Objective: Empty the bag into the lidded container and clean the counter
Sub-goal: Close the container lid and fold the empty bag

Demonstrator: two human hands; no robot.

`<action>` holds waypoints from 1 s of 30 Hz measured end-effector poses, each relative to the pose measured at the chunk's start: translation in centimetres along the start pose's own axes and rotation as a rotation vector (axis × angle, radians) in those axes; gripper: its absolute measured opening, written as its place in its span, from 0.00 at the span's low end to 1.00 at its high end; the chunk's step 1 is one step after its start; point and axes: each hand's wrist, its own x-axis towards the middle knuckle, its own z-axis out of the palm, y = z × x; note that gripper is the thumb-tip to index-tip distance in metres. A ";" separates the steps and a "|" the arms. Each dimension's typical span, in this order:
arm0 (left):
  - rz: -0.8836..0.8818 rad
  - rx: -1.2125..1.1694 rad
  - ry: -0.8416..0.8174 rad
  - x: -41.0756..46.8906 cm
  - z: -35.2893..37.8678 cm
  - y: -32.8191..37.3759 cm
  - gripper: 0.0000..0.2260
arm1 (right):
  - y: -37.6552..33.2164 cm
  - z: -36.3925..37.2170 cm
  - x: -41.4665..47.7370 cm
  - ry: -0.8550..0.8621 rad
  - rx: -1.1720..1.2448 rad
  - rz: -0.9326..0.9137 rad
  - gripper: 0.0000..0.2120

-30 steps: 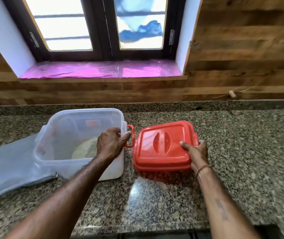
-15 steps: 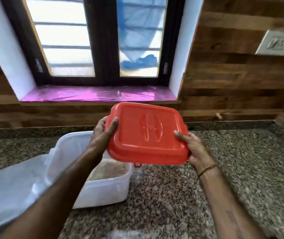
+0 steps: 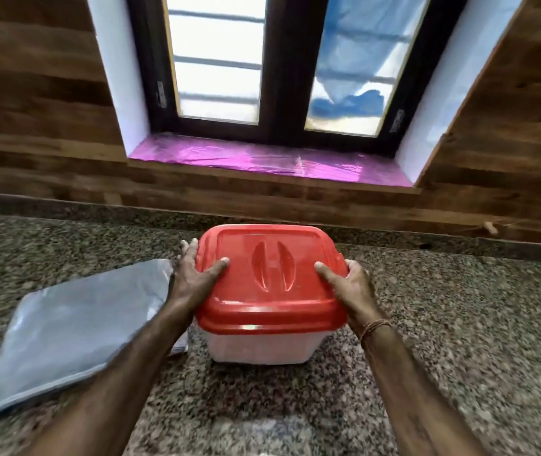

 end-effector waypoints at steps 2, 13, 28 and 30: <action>0.003 -0.048 -0.019 0.5 -0.2 -0.3 0.39 | -0.2 0.4 -0.5 0.011 -0.025 0.002 0.45; -0.044 -0.057 -0.022 2.5 0.1 0.3 0.35 | -3.1 1.1 -2.4 0.145 -0.413 0.084 0.38; -0.140 0.026 0.149 -0.7 0.0 2.4 0.35 | -3.3 0.8 -1.7 0.179 -0.357 0.121 0.41; -0.156 -0.006 0.101 -1.1 0.1 2.9 0.34 | -3.5 0.9 -1.6 0.179 -0.404 0.112 0.39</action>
